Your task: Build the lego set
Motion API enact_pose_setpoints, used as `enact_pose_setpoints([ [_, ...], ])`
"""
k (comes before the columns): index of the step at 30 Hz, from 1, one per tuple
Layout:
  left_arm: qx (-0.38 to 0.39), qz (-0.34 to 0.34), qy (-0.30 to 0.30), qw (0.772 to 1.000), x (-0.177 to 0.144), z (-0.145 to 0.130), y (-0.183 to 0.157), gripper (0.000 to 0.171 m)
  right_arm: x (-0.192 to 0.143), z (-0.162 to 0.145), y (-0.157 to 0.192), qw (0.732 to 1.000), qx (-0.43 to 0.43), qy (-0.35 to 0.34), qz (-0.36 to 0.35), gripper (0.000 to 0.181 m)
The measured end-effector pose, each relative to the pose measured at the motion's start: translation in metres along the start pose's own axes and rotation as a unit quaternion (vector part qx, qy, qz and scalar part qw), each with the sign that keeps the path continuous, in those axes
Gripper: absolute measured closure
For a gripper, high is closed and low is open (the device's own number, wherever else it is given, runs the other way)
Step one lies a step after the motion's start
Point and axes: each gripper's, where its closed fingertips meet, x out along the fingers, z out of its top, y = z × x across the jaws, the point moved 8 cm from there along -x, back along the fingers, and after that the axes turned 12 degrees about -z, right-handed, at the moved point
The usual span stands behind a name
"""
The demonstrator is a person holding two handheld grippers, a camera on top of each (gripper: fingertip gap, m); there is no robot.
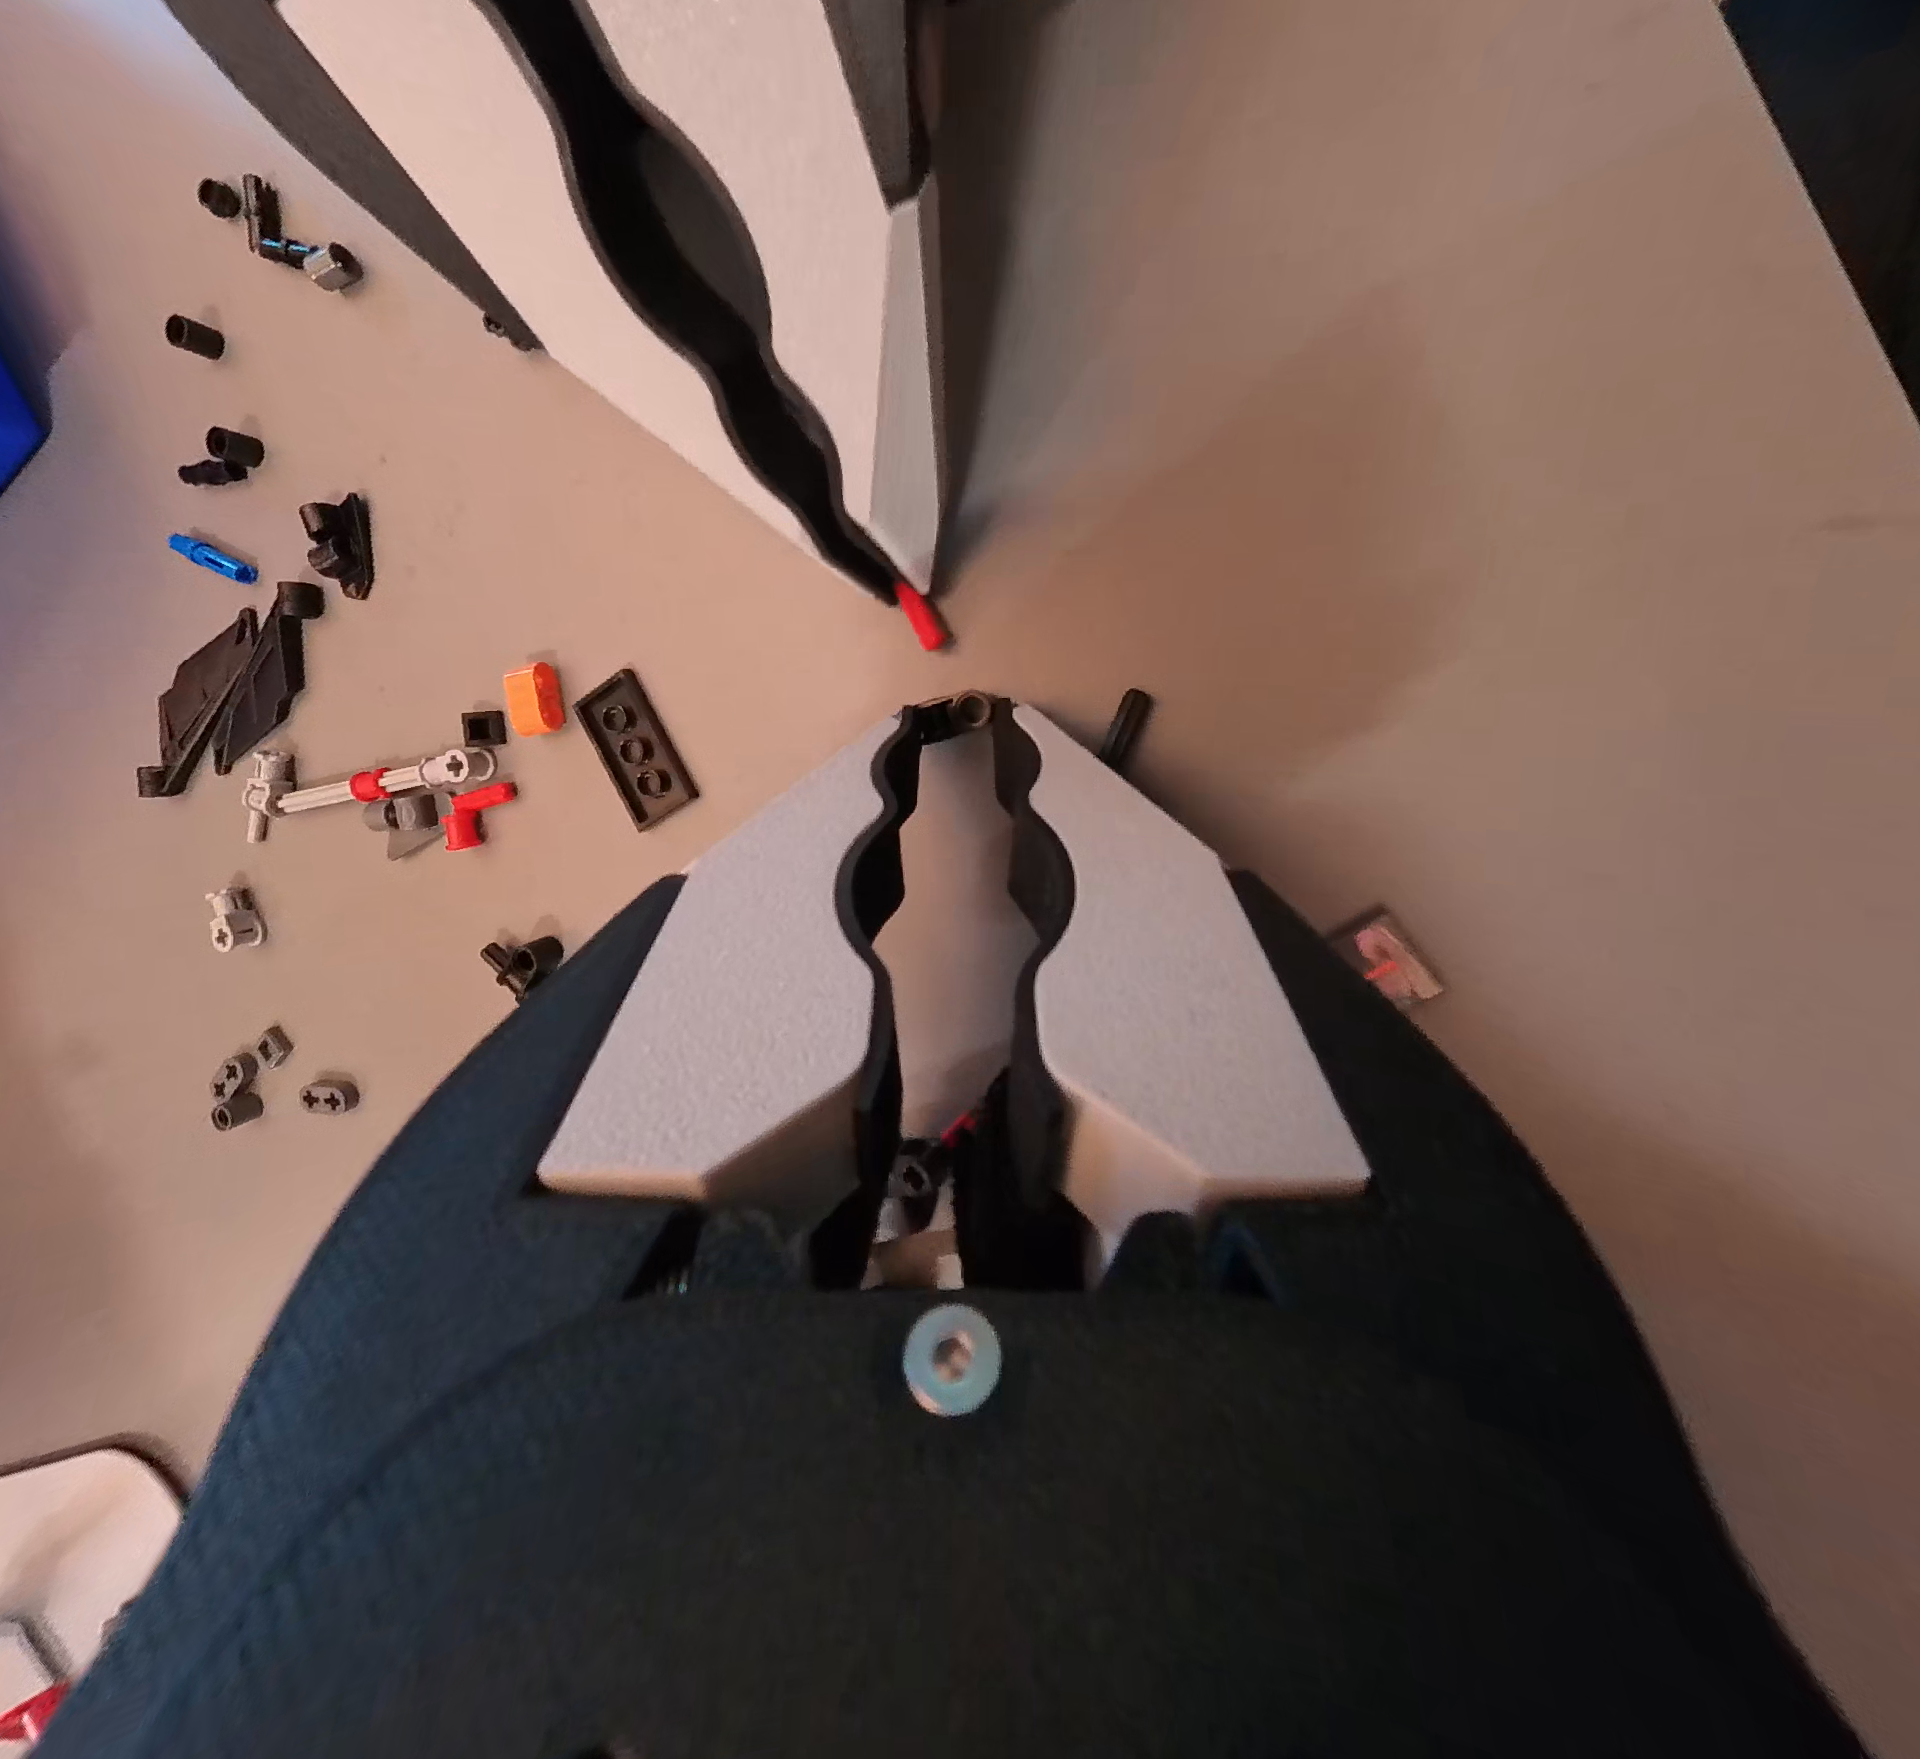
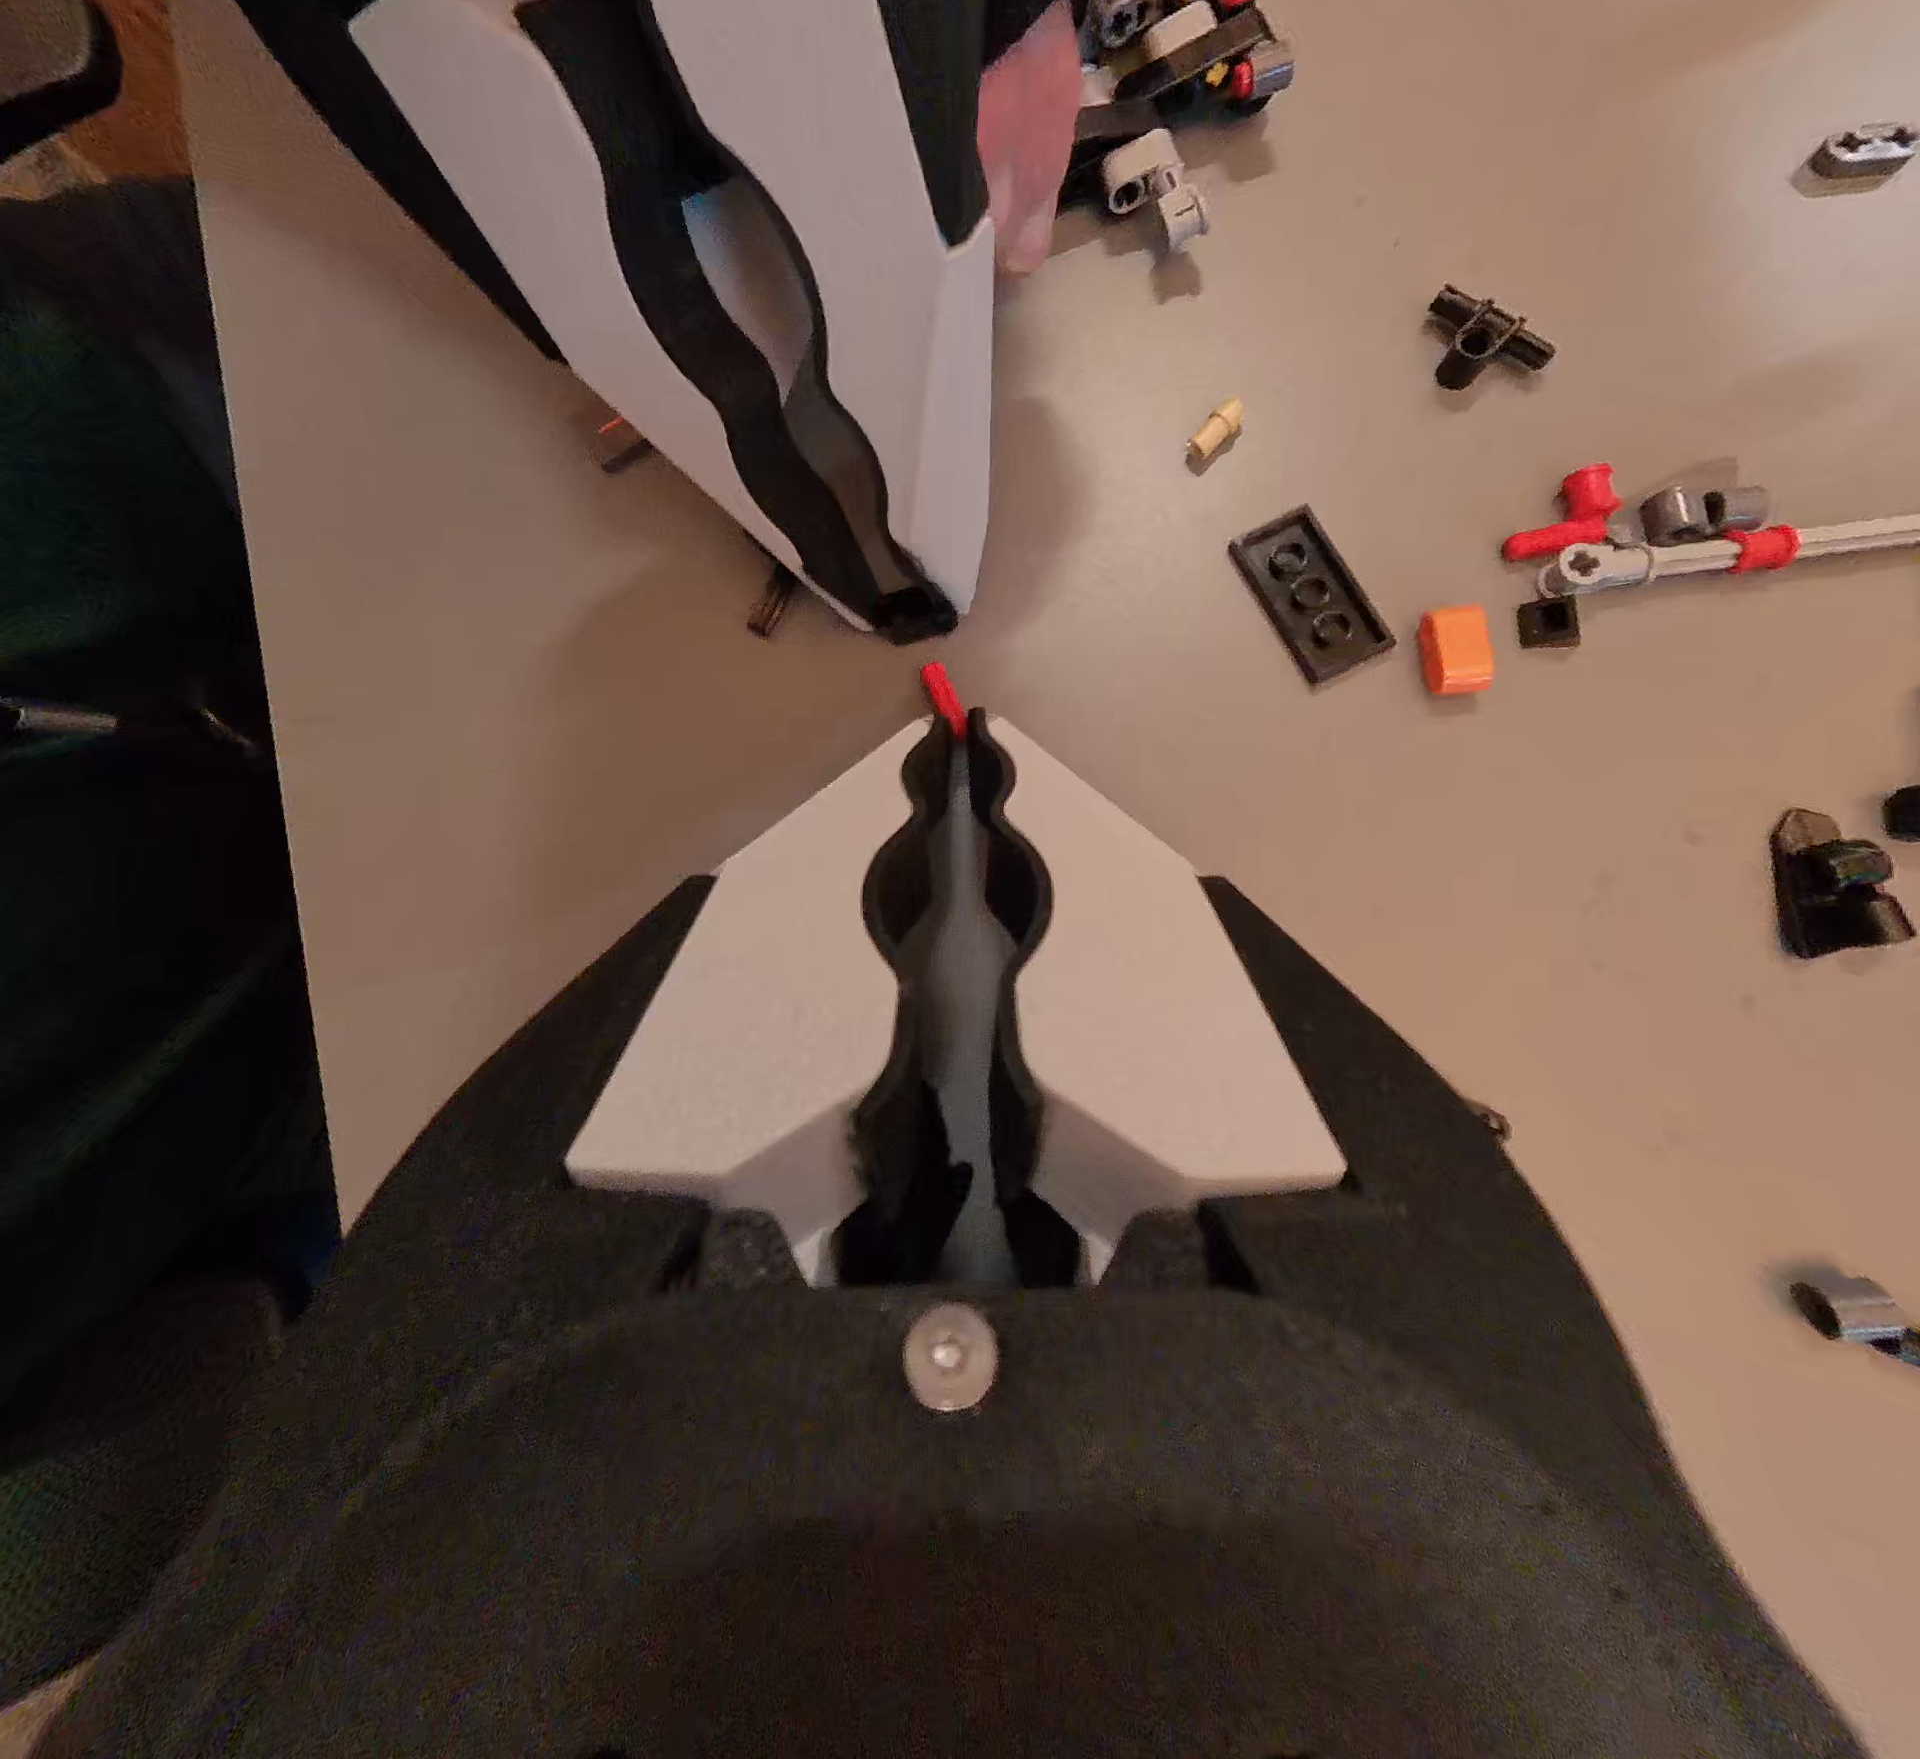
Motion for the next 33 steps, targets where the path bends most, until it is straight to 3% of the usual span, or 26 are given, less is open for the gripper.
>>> enact_pose_setpoints([
  [17, -0.072, -0.005, -0.03, 0.997, 0.0, -0.005, 0.003, 0.159, 0.008, 0.005, 0.011, 0.995, 0.008, -0.026, -0.1, 0.181],
  [28, -0.097, -0.016, -0.04, 0.994, -0.001, -0.008, 0.007, 0.16, 0.011, 0.005, 0.031, 0.965, -0.081, -0.035, -0.249, 0.181],
  [33, -0.101, -0.018, -0.048, 0.994, -0.001, -0.009, 0.007, 0.159, 0.012, 0.006, 0.034, 0.957, -0.1, -0.033, -0.27, 0.181],
])
